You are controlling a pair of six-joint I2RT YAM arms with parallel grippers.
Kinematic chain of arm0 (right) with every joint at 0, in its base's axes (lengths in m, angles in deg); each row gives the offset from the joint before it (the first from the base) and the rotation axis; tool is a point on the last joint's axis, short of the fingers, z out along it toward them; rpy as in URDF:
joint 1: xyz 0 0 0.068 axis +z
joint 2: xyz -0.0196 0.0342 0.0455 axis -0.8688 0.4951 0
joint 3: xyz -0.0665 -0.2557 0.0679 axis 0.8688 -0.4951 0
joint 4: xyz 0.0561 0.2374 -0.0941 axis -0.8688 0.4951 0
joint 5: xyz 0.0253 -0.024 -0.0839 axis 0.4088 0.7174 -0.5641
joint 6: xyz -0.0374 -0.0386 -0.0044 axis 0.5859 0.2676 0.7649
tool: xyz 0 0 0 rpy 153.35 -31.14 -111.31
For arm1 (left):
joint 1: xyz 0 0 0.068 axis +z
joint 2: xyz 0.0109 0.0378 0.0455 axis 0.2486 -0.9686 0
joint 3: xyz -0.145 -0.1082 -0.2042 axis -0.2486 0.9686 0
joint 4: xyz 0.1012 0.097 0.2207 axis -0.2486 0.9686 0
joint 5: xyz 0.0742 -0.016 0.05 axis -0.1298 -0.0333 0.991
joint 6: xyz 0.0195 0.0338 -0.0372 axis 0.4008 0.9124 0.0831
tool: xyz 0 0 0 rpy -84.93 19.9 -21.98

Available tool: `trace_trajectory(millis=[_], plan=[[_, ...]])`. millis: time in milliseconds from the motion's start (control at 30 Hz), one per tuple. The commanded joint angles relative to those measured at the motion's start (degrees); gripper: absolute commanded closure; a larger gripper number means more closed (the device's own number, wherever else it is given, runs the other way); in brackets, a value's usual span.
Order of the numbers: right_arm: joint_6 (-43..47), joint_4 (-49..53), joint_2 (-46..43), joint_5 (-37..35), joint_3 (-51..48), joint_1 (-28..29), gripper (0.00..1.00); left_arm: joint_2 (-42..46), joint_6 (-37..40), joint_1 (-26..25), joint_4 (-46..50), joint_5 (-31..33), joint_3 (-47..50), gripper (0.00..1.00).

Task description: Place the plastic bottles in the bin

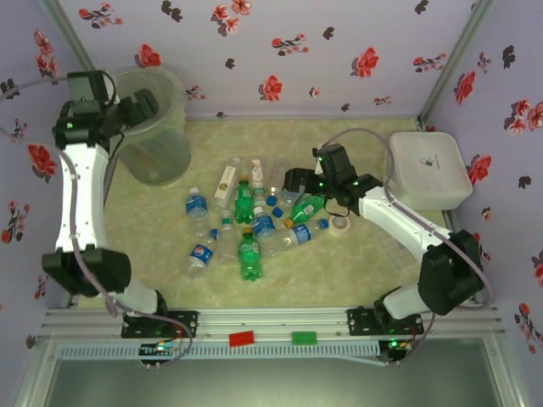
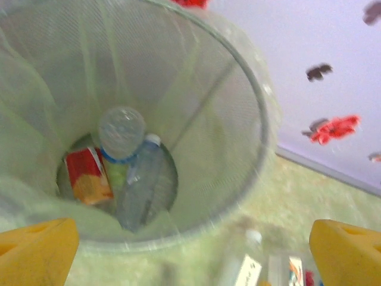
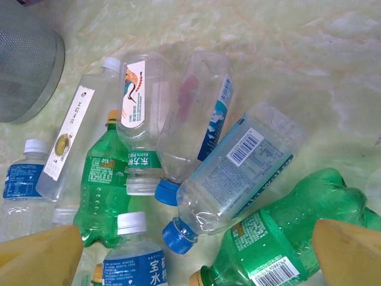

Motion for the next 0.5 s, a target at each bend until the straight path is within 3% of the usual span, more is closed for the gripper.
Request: trace_trajectory(millis=[0,233,467], plan=[[-2.1,-1.7,1.3,0.0,1.6,-0.1,0.0,6.9,0.7,-3.0,-0.7,-2.2,9.2,0.0],[-6.1,-4.4,2.6,5.5,-0.4,-1.5,0.0,22.5,-10.2,-11.3,-8.3,-0.2,36.7,0.0],[-9.7,-5.5,2.6,6.1,-3.0,-1.5,0.0,25.1,-17.8,-19.3,-10.9,8.8,52.4,0.0]])
